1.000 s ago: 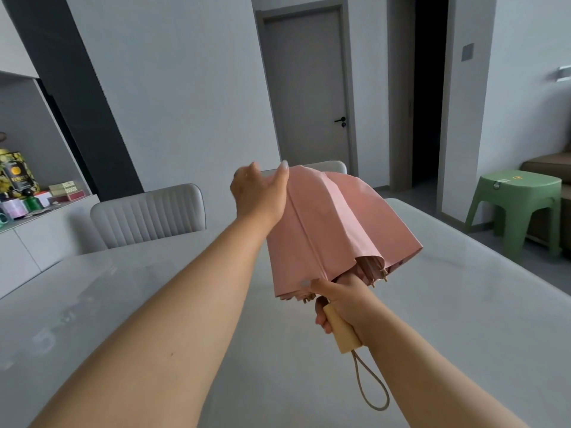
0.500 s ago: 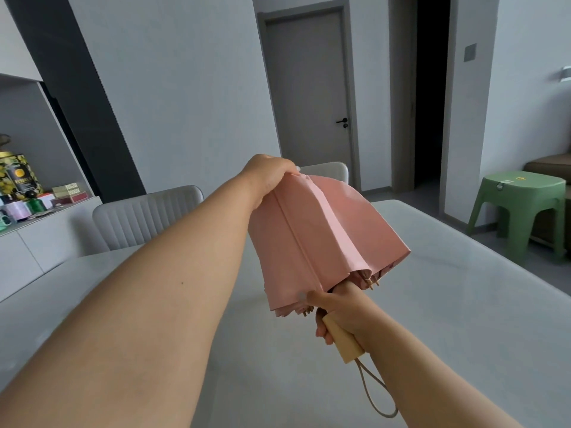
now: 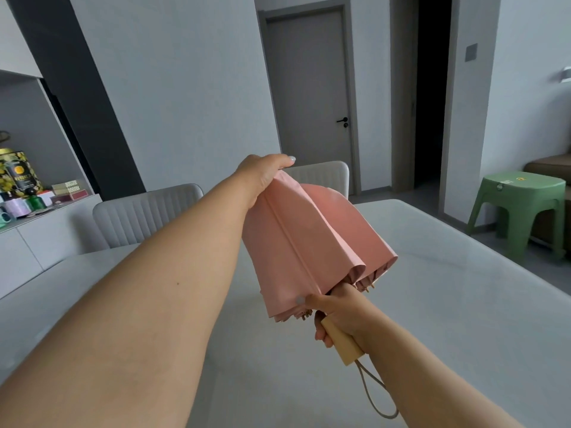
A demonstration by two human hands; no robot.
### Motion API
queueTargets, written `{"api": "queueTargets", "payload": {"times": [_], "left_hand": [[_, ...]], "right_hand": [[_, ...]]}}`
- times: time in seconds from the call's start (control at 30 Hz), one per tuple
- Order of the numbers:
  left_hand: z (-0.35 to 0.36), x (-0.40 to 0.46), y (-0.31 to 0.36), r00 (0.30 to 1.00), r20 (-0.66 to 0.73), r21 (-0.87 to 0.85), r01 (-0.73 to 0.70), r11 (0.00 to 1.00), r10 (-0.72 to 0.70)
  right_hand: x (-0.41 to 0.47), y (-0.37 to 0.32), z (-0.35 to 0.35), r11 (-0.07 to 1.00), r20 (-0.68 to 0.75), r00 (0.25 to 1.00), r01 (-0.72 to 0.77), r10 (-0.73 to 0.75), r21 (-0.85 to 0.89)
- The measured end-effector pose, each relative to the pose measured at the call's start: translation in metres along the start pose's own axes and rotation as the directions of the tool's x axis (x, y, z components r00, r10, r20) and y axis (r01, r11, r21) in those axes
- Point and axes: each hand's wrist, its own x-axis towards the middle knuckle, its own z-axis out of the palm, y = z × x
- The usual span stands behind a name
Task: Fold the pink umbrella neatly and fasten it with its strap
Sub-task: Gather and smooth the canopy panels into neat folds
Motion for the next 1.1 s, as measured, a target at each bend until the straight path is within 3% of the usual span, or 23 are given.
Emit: {"api": "queueTargets", "payload": {"times": [0.1,0.3,0.43,0.57,0.6,0.7,0.83,1.0,1.1], "left_hand": [[0.002,0.000,0.000,1.000,-0.013,0.102,-0.020,0.995,0.021],[0.004,0.004,0.002,0.999,-0.007,-0.352,-0.038,0.935,0.038],[0.005,-0.002,0.005,0.999,0.033,-0.284,-0.030,0.958,0.041],[0.005,-0.001,0.001,0.997,0.013,-0.477,-0.064,0.877,0.079],[0.005,-0.001,0.000,0.993,-0.036,-0.417,-0.116,0.901,0.111],[0.009,-0.006,-0.003,0.964,-0.099,0.014,-0.248,0.969,0.248],[0.014,-0.029,-0.004,0.942,0.044,0.368,-0.325,0.871,0.333],[0.025,-0.052,-0.017,0.916,0.167,0.475,-0.399,0.785,0.364],[0.030,-0.054,-0.027,0.939,0.165,0.498,-0.342,0.797,0.301]], "right_hand": [[0.000,0.000,0.001,1.000,0.011,1.000,0.019,-0.019,0.001],[-0.001,-0.001,0.000,0.999,-0.006,1.000,0.019,-0.018,0.030],[0.001,0.002,0.000,0.999,-0.019,1.000,-0.001,0.002,0.033],[0.002,0.003,-0.001,0.999,-0.023,1.000,0.004,-0.004,0.032],[0.003,0.003,-0.002,0.999,-0.028,1.000,0.009,-0.008,0.037],[0.003,0.003,-0.003,0.999,-0.042,0.999,0.017,-0.015,0.049],[0.004,0.004,-0.003,0.997,-0.065,0.998,0.011,-0.006,0.071],[0.006,0.004,-0.004,0.998,-0.086,0.996,-0.020,0.025,0.061],[0.005,0.004,-0.003,0.998,-0.080,0.997,-0.011,0.016,0.067]]}}
